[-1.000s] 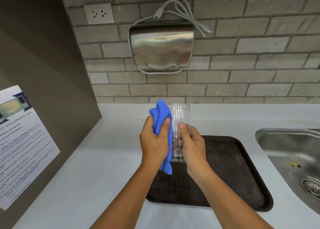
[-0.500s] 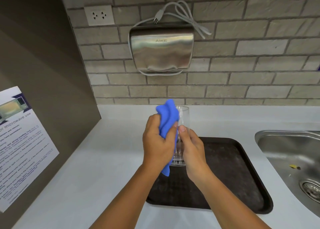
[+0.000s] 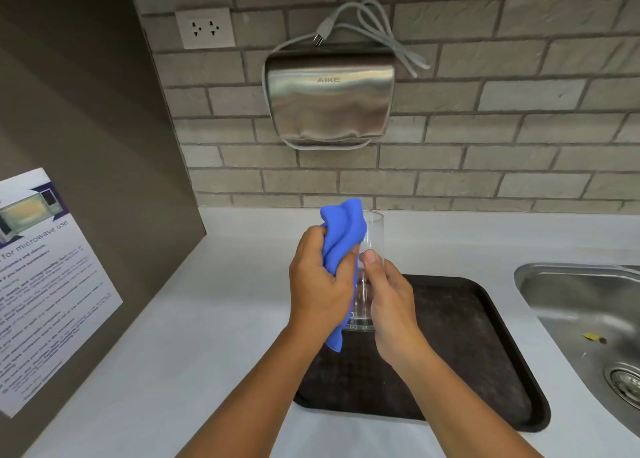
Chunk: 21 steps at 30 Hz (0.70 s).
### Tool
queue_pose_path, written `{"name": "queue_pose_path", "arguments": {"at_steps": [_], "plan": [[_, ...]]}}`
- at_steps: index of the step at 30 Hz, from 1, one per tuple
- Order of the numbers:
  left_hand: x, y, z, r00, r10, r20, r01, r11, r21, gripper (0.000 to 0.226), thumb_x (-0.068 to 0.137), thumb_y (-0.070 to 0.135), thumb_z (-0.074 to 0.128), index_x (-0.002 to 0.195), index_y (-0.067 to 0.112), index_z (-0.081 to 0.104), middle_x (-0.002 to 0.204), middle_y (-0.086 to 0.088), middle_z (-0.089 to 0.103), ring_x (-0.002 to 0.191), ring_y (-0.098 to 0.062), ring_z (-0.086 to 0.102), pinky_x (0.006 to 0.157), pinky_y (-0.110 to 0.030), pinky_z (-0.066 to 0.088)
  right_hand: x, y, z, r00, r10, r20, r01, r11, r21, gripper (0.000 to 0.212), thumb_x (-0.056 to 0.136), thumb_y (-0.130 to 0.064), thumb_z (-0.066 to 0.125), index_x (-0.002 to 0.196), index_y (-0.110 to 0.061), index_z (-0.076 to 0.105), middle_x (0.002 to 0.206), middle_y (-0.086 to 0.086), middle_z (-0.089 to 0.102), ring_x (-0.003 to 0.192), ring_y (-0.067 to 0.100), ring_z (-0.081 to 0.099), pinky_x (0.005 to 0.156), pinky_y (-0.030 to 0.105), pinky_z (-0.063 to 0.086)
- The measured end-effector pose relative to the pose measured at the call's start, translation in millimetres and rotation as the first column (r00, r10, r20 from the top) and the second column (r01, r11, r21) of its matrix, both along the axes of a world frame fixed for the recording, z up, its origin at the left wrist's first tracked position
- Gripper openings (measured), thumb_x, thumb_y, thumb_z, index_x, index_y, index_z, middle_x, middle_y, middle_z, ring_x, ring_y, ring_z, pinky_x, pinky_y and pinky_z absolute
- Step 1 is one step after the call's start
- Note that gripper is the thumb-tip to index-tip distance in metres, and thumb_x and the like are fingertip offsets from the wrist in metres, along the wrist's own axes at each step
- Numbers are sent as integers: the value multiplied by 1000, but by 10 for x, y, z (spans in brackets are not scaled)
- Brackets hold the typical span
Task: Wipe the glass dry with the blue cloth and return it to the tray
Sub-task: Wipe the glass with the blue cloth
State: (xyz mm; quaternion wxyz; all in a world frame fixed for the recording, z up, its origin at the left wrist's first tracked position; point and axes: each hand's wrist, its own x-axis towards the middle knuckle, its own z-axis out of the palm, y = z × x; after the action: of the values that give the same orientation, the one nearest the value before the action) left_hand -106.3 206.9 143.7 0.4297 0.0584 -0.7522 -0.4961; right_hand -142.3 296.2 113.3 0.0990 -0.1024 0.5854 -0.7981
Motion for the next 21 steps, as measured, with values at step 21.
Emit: {"name": "queue_pose_path", "arguments": {"at_steps": [21], "plan": [[-3,-45,26,997,-10,81,-12,967,255,20,94,26,61,89,10,51,72,6,51,59,-6,48,58,-18,46,-24,25,28,994,93,63,-85,990,-109,57,82,-64,61,104,-12,53,89,9,67,77,27,66,77,47,54]]}}
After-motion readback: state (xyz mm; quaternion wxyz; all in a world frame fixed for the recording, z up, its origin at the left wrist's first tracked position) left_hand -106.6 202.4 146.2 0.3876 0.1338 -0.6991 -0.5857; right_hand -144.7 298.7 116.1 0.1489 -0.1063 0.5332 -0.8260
